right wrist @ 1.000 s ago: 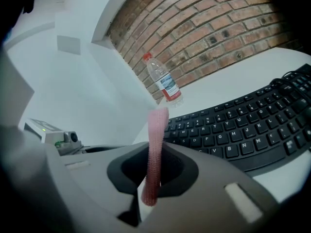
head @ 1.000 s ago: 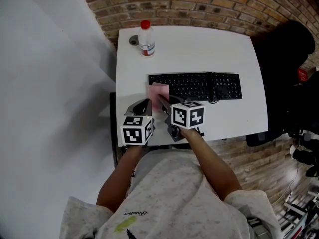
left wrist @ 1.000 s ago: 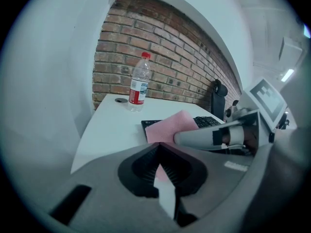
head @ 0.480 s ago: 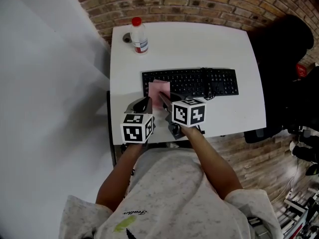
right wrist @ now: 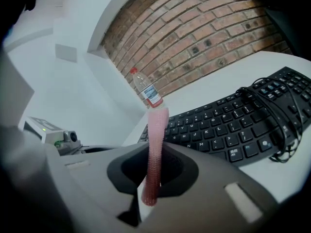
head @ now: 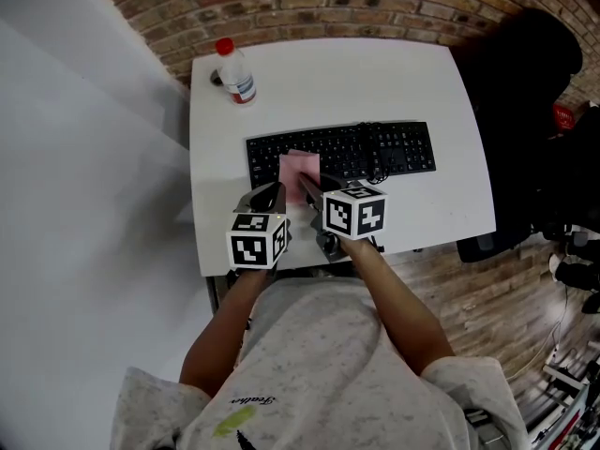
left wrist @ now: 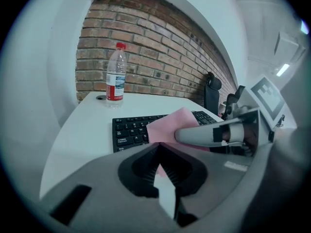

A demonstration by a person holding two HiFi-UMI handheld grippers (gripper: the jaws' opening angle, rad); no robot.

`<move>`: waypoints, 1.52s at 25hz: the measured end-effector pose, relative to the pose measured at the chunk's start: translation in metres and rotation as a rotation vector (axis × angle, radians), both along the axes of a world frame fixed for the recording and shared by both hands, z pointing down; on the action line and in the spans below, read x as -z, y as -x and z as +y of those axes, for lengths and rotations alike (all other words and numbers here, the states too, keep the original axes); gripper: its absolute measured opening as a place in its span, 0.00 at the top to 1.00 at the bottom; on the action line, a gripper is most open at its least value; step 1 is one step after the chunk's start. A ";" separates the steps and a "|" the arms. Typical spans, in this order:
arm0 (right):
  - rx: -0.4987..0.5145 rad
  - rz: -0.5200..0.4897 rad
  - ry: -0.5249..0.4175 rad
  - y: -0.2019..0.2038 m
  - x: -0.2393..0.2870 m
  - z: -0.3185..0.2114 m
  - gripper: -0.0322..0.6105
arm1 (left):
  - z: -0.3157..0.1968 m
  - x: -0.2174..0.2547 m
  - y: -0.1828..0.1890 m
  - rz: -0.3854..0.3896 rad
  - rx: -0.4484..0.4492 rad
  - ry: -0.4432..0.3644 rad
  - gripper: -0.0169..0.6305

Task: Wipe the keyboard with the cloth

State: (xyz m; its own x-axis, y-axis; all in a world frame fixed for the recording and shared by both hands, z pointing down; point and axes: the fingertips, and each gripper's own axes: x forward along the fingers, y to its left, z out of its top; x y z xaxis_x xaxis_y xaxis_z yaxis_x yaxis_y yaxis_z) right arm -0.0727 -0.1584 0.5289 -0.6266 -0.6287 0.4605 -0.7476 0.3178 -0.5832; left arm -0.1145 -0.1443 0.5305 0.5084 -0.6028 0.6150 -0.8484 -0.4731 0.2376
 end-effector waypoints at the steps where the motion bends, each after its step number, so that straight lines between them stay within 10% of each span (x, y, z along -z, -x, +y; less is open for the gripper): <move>1: -0.006 -0.001 0.000 -0.005 0.000 0.000 0.92 | 0.000 0.000 -0.004 -0.002 -0.003 0.001 0.99; 38: -0.055 -0.022 -0.005 -0.141 0.002 0.006 0.92 | 0.001 0.010 -0.123 -0.015 -0.016 -0.028 0.99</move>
State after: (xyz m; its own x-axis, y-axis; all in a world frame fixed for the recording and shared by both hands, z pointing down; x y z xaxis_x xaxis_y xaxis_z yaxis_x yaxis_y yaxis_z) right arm 0.0687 -0.1522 0.5266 -0.6007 -0.6652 0.4435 -0.7511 0.2796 -0.5980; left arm 0.0082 -0.1430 0.5202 0.5089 -0.6118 0.6056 -0.8441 -0.4927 0.2116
